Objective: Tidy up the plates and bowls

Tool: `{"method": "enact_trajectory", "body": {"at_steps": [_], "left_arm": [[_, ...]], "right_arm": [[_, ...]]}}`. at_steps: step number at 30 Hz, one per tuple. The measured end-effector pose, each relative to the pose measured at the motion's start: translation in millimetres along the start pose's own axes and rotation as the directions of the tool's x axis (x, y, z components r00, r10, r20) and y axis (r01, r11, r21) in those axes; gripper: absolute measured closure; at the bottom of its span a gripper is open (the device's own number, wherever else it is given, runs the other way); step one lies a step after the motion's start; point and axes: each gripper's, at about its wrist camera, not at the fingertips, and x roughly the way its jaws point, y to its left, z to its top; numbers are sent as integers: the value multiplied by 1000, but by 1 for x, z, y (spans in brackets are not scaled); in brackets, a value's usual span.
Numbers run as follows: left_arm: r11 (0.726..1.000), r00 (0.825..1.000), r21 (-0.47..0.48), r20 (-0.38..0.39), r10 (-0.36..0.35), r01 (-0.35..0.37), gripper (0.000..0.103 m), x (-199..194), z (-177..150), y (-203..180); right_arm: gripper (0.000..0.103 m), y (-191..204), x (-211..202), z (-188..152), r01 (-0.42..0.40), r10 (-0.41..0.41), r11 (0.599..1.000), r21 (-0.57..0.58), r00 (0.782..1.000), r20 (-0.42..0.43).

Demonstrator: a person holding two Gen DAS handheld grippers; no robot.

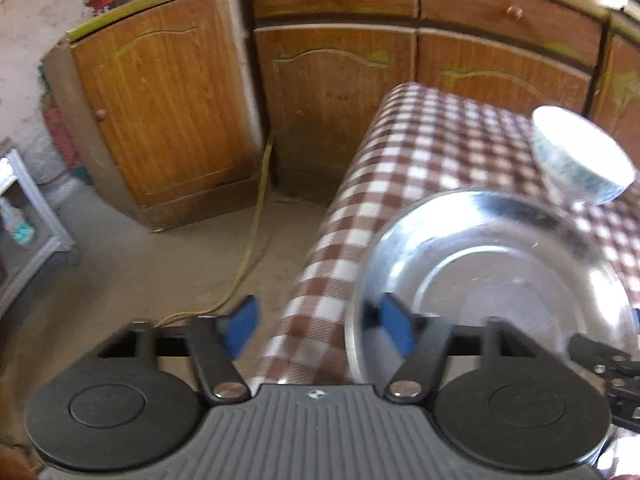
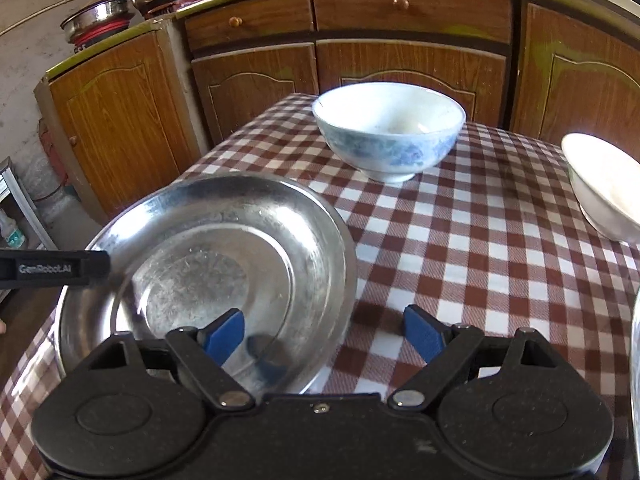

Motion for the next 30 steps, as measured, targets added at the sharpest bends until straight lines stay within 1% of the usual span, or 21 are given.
{"method": "enact_trajectory", "body": {"at_steps": [1, 2, 3, 4, 6, 7, 10, 12, 19, 25, 30], "left_arm": [[1000, 1000, 2, 5, -22, 22, 63, -1, 0, -1], [999, 999, 15, 10, -39, 39, 73, -2, -1, -4], [999, 999, 32, 15, -45, 44, 79, -2, -1, -9], [998, 999, 45, 22, -36, 35, 80, -2, -2, -13], [998, 999, 53, 35, -30, 28, 80, -3, -5, -16], [998, 999, 40, 31, -42, 41, 81, -4, -6, -15], [997, 997, 22, 34, -68, 67, 82, -13, -9, -12], [998, 997, 31, 42, -63, 61, 82, -18, -12, -15], [996, 993, 7, 72, -94, 94, 83, -54, -23, -22], [993, 987, 21, 105, -121, 119, 83, -93, -38, -40], [989, 981, 46, 123, -148, 144, 83, -122, -53, -58]], "right_arm": [[17, 0, 0, 0, -15, 15, 1000, -1, 1000, 11], [25, 0, 0, 1, -32, 32, 999, -5, 999, 20], [47, 1, 0, 2, -41, 42, 999, -10, 999, 25], [58, 2, -1, 3, -44, 45, 999, -10, 999, 24], [62, -1, -3, 3, -51, 51, 999, 9, 998, 22], [70, -3, -3, 3, -51, 51, 999, 18, 998, 20], [75, -8, -11, 1, -46, 45, 999, 17, 998, 42], [75, -8, -19, -1, -42, 42, 999, -1, 998, 55], [75, -14, -65, -10, -18, 24, 999, -52, 992, 127], [75, -28, -114, -24, 1, 8, 998, -57, 987, 161], [75, -47, -151, -43, 18, -12, 999, -33, 985, 174]]}}
